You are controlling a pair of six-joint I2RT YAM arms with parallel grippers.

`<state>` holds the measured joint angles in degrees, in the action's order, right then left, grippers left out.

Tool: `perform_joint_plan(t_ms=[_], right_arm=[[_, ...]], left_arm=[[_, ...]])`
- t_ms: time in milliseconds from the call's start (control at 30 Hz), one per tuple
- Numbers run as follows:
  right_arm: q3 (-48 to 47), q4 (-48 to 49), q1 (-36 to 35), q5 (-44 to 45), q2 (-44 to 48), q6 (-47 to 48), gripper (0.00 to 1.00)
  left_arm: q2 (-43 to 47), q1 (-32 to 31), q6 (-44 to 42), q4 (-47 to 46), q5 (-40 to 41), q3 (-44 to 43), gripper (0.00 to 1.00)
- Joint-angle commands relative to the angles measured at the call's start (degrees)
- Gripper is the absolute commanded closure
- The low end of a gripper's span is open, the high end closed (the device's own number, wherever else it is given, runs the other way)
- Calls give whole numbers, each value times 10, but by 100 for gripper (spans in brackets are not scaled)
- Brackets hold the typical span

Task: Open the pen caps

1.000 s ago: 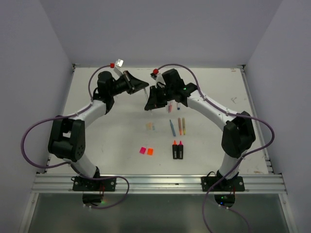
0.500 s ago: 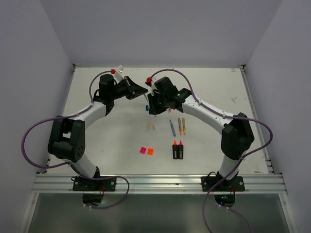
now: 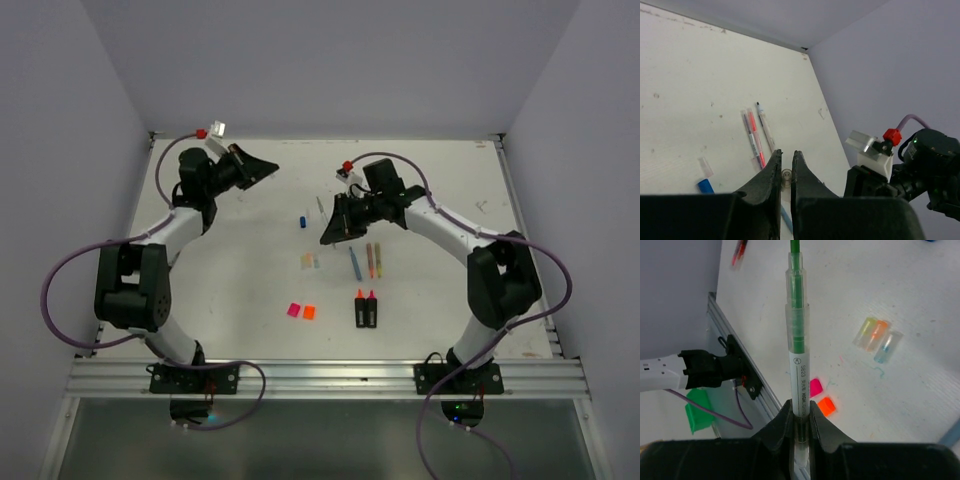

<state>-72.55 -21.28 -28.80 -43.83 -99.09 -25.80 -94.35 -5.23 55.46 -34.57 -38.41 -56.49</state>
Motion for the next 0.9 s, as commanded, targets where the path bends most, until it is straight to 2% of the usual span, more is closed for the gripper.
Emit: perform_joint_plan(t_ms=[0,33,67,100,167,200,233,367,467,567,767,867], right_arm=[[-66,-40,35,90,9,-4,100],[-85,-56,47,129,0,6,100],[-112,-114,51,164,-26,31,100],[-167,-140,55,199,-39,43,100],[-220,-209,73,269,-73,57,100],[-272,-235,80,293,-107,62,100],[-293,-255,93,344,-124,66,100],[-346,-308,114,436,-171,84,100],[-348,-308,130,452,-194,86,100],[-340,-297,134,454,-214,89,100],[-291,-222,134,443,-230,97,100],[-306,-229,134,449,-257,103,100]], left_arm=[[-9,-14,-177,185,26,-77,100],[-16,-17,-205,226,38,-94,100],[-25,-21,-228,300,52,-109,100],[-40,-30,-271,337,82,-127,100],[-60,-40,-301,430,105,-170,100],[-80,-48,-311,457,137,-181,100],[-93,-51,-311,484,152,-209,100],[-159,-68,-330,619,199,-278,100],[-180,-100,-354,647,269,-285,100],[-167,-127,-352,623,311,-259,100],[-182,-140,-334,616,315,-238,100],[-190,-147,-335,618,326,-243,100]])
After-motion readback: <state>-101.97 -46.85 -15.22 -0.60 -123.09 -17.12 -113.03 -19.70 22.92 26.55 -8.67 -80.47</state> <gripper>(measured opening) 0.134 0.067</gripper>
